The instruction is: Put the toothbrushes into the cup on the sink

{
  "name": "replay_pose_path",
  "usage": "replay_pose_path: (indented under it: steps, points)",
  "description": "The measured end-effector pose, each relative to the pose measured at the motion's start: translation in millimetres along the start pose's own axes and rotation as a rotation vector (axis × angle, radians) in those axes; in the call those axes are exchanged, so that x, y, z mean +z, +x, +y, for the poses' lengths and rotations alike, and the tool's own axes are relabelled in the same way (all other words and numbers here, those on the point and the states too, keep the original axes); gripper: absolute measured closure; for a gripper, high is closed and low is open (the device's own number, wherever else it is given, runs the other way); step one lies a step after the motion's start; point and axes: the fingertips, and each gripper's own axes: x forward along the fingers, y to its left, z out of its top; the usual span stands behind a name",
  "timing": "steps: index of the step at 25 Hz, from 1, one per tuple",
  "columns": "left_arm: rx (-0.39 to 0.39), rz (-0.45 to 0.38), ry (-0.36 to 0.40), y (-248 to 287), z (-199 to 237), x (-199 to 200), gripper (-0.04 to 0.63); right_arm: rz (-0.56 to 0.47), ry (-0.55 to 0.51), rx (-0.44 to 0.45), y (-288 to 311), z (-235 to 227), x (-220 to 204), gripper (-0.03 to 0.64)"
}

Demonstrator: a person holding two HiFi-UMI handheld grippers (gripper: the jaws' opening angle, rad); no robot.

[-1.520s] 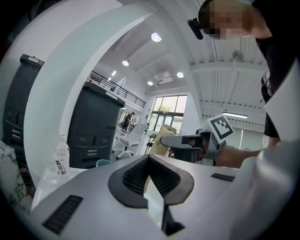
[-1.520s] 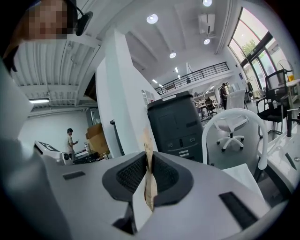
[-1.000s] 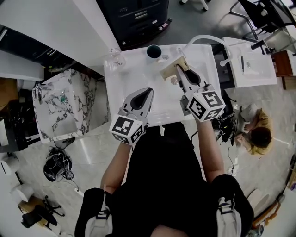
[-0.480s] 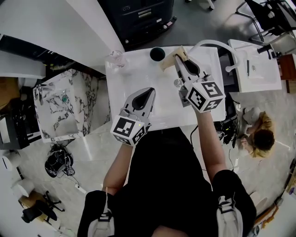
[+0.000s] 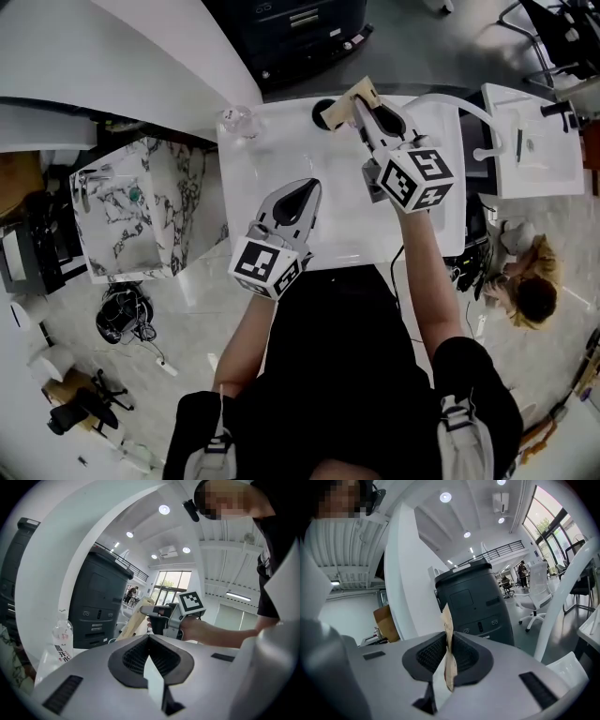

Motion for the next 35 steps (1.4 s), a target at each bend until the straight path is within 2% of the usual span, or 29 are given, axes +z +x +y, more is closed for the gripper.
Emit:
replay_pose_path:
  steps: [9,23,35]
  points:
    - [0.008,0.034,-0.02,10,9,-8,0.581,0.013,0.03,0.015,26,-15,-7,0.561]
    - [0.01,0.04,-0.03,17,15,-9,0.581,0.025,0.051,0.01,31,-25,-7,0.561]
    - [0.018,0.045,-0.034,15,16,-12,0.581,0.129,0.047,-0.012,35,-32,-54,0.561]
